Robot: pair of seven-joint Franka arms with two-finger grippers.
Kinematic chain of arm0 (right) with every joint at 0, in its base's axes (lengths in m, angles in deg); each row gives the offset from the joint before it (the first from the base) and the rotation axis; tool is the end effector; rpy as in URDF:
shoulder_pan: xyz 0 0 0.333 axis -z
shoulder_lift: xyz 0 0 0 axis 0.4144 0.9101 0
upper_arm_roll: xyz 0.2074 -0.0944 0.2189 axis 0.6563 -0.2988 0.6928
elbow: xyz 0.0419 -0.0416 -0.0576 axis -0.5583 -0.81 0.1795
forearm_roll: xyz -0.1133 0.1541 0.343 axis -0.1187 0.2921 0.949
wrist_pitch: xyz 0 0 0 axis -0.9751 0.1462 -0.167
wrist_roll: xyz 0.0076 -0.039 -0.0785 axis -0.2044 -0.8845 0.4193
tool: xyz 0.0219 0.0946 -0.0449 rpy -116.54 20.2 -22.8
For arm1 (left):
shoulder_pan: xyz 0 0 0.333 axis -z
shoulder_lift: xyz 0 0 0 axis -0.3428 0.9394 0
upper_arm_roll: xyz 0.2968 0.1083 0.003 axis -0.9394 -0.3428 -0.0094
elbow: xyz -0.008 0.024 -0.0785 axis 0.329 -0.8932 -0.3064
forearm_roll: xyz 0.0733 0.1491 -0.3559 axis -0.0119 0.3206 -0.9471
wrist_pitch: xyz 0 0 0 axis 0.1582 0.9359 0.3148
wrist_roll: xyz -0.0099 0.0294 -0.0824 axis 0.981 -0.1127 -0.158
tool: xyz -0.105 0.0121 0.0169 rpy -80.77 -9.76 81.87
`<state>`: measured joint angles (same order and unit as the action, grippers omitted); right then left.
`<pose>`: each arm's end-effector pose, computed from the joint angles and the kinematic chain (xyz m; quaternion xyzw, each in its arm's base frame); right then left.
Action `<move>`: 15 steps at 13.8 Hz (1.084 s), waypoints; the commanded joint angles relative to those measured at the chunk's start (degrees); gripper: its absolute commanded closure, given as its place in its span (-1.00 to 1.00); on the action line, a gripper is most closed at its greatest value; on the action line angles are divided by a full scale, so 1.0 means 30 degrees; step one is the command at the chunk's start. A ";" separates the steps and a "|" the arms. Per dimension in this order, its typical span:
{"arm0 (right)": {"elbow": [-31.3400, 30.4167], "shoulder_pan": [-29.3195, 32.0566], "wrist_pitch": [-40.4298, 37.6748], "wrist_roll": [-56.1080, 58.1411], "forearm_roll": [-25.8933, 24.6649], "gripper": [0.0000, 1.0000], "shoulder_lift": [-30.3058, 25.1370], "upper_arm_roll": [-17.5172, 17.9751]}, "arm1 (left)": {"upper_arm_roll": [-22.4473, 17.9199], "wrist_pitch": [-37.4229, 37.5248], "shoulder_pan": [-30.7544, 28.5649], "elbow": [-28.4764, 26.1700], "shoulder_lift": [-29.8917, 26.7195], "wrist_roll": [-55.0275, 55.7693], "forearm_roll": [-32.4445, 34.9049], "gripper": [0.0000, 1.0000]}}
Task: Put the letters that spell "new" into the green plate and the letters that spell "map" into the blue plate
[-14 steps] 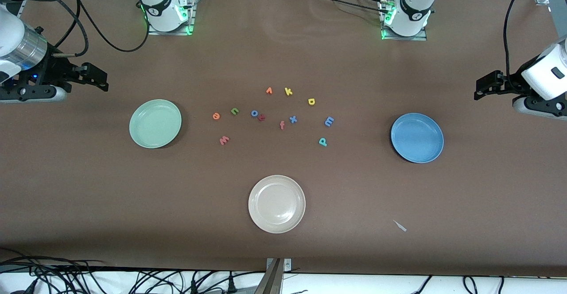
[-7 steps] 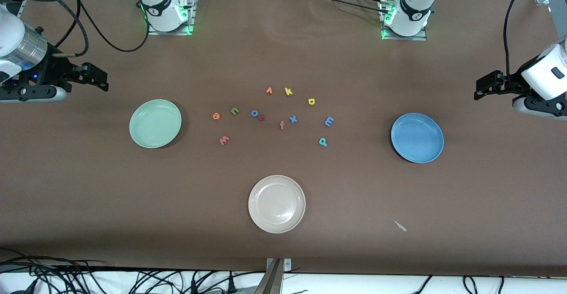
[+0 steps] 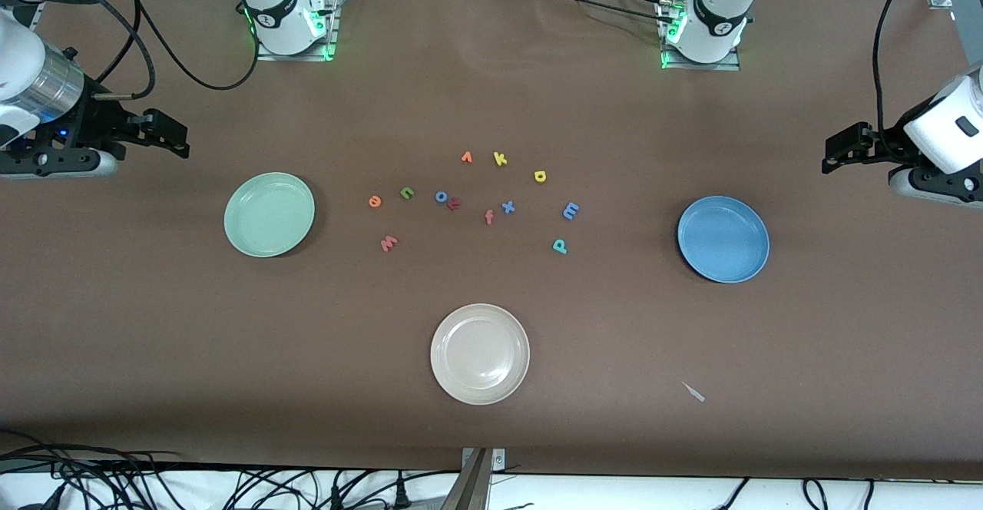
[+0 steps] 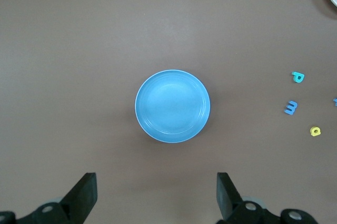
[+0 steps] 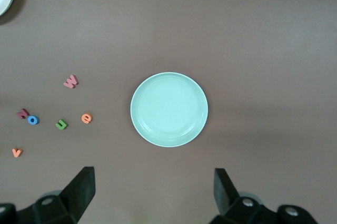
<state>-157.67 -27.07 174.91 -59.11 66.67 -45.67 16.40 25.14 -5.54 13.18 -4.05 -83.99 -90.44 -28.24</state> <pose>0.5566 0.0445 0.5672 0.9993 0.0219 -0.0287 0.0016 0.5803 -0.0009 0.5792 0.9957 -0.0833 -0.0399 0.0084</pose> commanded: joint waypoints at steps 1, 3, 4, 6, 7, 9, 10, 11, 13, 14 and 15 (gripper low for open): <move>-0.0189 -0.0045 -0.0128 -0.0219 -0.0029 -1.00 -0.0276 0.0040 | -0.0030 -0.0014 0.0005 -0.0020 -0.0156 -0.0348 -0.0085 -1.00; -0.0189 -0.0045 -0.0070 -0.0248 0.0000 -1.00 -0.0247 0.0069 | -0.0030 -0.0014 0.0004 -0.0020 -0.0156 -0.0348 -0.0085 -1.00; -0.0189 -0.0045 -0.0040 -0.0248 0.0029 -1.00 -0.0218 0.0069 | -0.0030 -0.0014 0.0033 -0.0020 -0.0156 -0.0348 -0.0085 -1.00; -0.0218 -0.0045 -0.0069 -0.0248 0.0058 -1.00 -0.0188 0.0069 | -0.0030 -0.0014 0.0004 -0.0020 -0.0156 -0.0348 -0.0085 -1.00; -0.0276 -0.0045 -0.0040 -0.0248 0.0058 -1.00 -0.0188 0.0069 | -0.0001 -0.0014 0.0004 -0.0020 -0.0156 -0.0348 -0.0085 -1.00; -0.0277 -0.0045 -0.0040 -0.0248 0.0087 -1.00 -0.0188 0.0070 | -0.0030 -0.0014 0.0005 -0.0020 -0.0156 -0.0348 -0.0085 -1.00; -0.0335 -0.0045 -0.0040 -0.0248 0.0088 -1.00 -0.0188 0.0098 | -0.0030 -0.0014 0.0004 -0.0020 -0.0156 -0.0319 -0.0085 -1.00; -0.0451 -0.0045 0.0047 -0.0248 0.0117 -1.00 -0.0188 0.0070 | -0.0030 -0.0014 0.0004 -0.0020 -0.0156 -0.0348 -0.0085 -1.00; -0.0481 -0.0045 0.0077 -0.0248 0.0117 -1.00 -0.0188 0.0098 | -0.0030 -0.0014 0.0034 -0.0020 -0.0156 -0.0348 -0.0085 -1.00; -0.0453 -0.0045 0.0077 -0.0219 0.0088 -1.00 -0.0217 0.0070 | -0.0030 -0.0014 0.0005 -0.0020 -0.0156 -0.0348 -0.0085 -1.00; -0.0452 -0.0045 0.0077 -0.0248 0.0088 -1.00 -0.0218 0.0098 | -0.0030 -0.0014 0.0004 -0.0020 -0.0156 -0.0348 -0.0085 -1.00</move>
<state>-158.26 -27.09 174.91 -59.14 66.72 -45.60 16.51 25.14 -5.54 13.18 -4.05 -83.99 -90.44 -28.24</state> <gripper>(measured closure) 0.000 0.000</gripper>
